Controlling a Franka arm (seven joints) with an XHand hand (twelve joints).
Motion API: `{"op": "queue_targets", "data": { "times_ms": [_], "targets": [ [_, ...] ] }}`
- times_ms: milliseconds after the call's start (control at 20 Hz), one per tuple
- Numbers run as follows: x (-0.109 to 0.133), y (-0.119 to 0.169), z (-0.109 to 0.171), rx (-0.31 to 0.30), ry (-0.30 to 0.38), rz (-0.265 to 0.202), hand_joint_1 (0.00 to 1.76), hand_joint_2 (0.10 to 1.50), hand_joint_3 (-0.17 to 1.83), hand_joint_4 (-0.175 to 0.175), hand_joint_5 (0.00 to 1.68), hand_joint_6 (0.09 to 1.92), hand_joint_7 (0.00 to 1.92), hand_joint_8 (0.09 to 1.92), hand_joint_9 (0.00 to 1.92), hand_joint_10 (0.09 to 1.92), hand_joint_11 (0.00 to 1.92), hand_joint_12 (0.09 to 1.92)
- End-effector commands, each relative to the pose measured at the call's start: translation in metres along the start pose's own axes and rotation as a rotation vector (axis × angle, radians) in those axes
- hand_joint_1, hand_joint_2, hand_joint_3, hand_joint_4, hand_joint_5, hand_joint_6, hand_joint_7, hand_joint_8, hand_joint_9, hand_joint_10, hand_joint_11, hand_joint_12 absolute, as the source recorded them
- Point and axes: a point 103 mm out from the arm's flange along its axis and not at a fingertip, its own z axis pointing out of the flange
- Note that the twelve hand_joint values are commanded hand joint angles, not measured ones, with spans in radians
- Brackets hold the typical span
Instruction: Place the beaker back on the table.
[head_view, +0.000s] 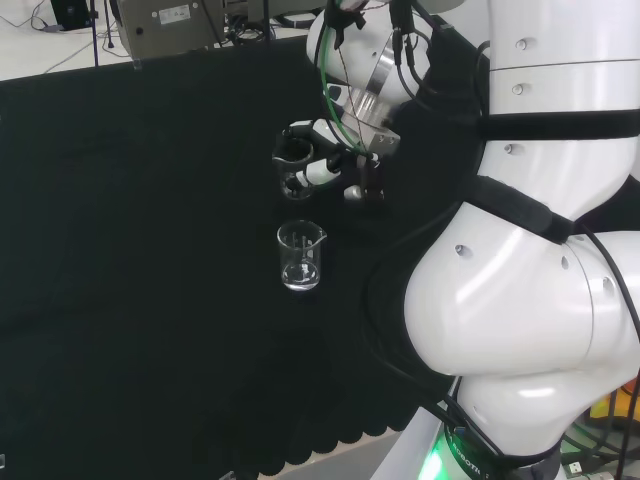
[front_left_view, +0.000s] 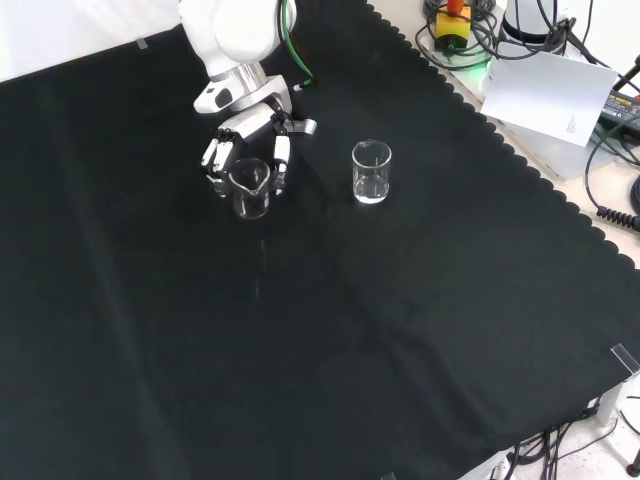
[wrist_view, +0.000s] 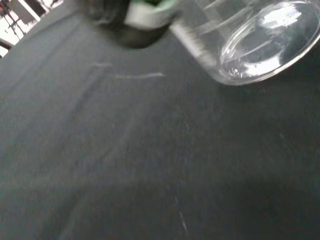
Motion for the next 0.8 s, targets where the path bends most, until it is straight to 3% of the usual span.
{"op": "queue_targets", "data": {
  "times_ms": [50,200,600,800],
  "targets": [
    [-0.001,-0.014,-0.005,0.053,-0.018,0.021,1.04,0.97,-0.17,0.016,0.39,0.58,0.27,0.66,0.68,0.09,0.16,1.33],
    [0.0,-0.019,-0.009,0.089,-0.027,0.04,1.03,0.94,-0.17,0.015,0.38,0.49,0.25,0.66,0.66,0.09,0.12,1.34],
    [0.011,-0.02,-0.045,0.057,-0.091,0.041,0.99,0.91,-0.17,0.013,0.32,0.22,0.03,0.61,0.44,0.09,0.01,1.37],
    [0.027,-0.018,-0.075,0.017,-0.112,0.041,0.96,0.91,-0.17,0.017,0.25,0.12,0.0,0.29,0.29,0.09,0.0,1.24]
  ]
}}
